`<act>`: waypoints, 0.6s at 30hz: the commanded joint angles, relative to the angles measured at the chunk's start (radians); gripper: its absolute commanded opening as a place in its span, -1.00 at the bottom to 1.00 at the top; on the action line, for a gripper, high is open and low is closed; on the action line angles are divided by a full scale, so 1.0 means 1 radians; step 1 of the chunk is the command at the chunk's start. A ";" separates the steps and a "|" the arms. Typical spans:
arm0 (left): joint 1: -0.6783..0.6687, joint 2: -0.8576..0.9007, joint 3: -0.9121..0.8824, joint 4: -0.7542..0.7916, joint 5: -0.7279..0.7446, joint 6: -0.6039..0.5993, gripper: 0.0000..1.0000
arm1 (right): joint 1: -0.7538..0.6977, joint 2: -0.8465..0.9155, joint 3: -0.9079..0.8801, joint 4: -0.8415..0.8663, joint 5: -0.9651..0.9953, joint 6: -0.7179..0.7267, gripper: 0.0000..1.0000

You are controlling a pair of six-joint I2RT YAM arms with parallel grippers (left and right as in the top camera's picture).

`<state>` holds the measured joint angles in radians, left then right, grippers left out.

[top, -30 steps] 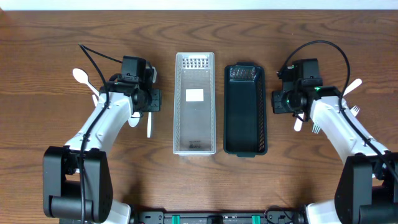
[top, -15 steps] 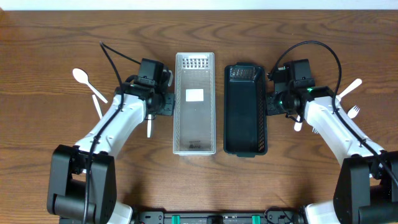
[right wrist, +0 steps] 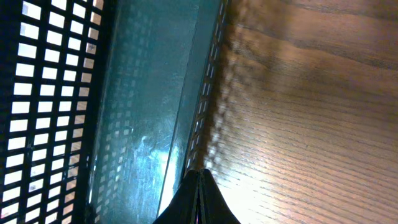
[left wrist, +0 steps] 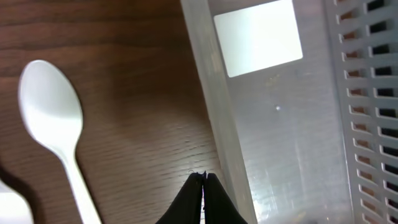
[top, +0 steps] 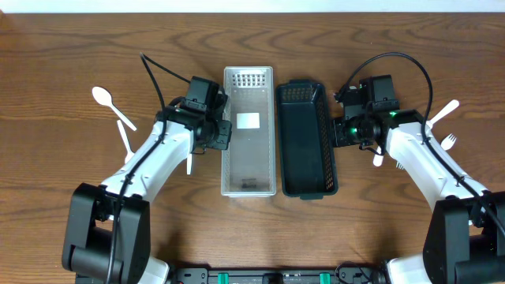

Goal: Pack container
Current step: 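Push the clear and black baskets toward each other with both grippers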

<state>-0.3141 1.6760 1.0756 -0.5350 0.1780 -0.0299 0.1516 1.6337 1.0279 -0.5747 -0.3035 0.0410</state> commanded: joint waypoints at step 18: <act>0.034 -0.030 0.023 0.024 -0.093 -0.008 0.25 | 0.004 0.008 0.022 0.025 0.100 0.019 -0.48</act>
<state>-0.3004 1.6752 1.0756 -0.5159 0.1116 -0.0273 0.1501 1.6337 1.0279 -0.5568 -0.2565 0.0536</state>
